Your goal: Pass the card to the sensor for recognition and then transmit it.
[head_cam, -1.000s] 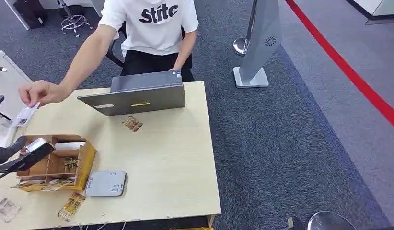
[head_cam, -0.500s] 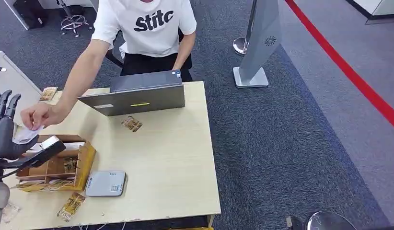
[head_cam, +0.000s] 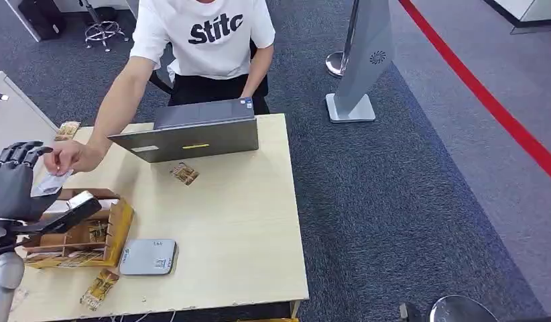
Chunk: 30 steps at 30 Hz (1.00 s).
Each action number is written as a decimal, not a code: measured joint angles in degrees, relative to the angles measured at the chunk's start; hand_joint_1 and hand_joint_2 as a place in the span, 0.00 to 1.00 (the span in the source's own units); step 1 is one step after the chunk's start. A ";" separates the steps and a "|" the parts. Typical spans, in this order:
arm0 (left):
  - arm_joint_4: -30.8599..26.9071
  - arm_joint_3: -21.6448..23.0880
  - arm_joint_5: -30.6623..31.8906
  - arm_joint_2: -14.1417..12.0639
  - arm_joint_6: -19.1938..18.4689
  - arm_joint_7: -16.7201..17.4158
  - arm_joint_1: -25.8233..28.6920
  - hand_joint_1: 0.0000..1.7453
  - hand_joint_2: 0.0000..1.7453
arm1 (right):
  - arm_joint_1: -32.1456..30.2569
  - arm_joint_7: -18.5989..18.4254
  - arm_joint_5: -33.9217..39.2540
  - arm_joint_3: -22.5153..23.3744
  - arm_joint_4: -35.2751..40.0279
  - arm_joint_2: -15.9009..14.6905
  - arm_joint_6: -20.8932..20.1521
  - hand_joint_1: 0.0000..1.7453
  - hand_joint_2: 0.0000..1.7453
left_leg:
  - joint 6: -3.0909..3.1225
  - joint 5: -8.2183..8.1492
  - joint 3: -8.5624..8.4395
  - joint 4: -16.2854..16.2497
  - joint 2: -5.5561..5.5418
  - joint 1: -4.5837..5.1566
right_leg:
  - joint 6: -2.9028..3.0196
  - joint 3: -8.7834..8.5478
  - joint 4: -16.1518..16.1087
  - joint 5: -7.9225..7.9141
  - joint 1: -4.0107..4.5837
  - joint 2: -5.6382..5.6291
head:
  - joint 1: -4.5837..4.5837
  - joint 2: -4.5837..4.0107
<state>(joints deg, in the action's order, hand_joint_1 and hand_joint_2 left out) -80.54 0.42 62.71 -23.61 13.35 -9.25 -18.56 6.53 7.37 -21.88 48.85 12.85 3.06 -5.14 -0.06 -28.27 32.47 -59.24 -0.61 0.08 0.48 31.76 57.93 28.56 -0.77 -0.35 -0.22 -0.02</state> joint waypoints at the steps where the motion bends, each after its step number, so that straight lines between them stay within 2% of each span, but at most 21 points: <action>1: 0.04 0.15 -0.04 0.00 0.02 0.02 -0.01 1.00 1.00 | -0.01 -0.02 0.00 0.00 0.00 0.00 0.04 0.00 1.00 | 0.00 0.00 0.00 0.00 0.00 0.00 | 0.00 0.00 0.00 0.00 0.00 0.00 | 0.00 0.00; 12: 0.09 0.57 -0.83 0.02 0.61 0.55 -0.69 1.00 1.00 | -0.07 -0.94 -0.22 -0.04 0.00 0.04 0.50 0.00 1.00 | 0.00 0.00 0.03 0.00 0.00 0.00 | 0.00 0.04 0.00 0.00 0.00 -0.01 | 0.00 0.02; 19: 0.09 0.59 -1.22 0.15 2.27 0.72 -0.69 1.00 1.00 | -0.22 -1.53 -0.81 -0.13 0.00 0.07 0.85 0.00 1.00 | 0.00 0.00 0.03 0.00 0.00 0.00 | 0.00 0.03 0.00 0.00 0.00 -0.01 | 0.00 0.00; 30: 0.09 0.59 -1.22 0.35 2.43 0.74 -0.68 1.00 1.00 | -0.28 -1.53 -0.81 -0.17 0.00 0.09 0.90 0.00 1.00 | 0.00 0.00 0.03 0.00 0.00 0.00 | 0.00 0.03 0.00 0.00 0.00 -0.01 | 0.00 0.00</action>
<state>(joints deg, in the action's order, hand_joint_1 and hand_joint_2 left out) -80.46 1.01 61.48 -23.26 15.78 -8.50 -19.24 6.25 5.84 -22.69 48.68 12.85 3.15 -4.24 -0.06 -28.27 32.51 -59.25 -0.61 0.08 0.48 31.79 57.93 28.56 -0.77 -0.36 -0.22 -0.02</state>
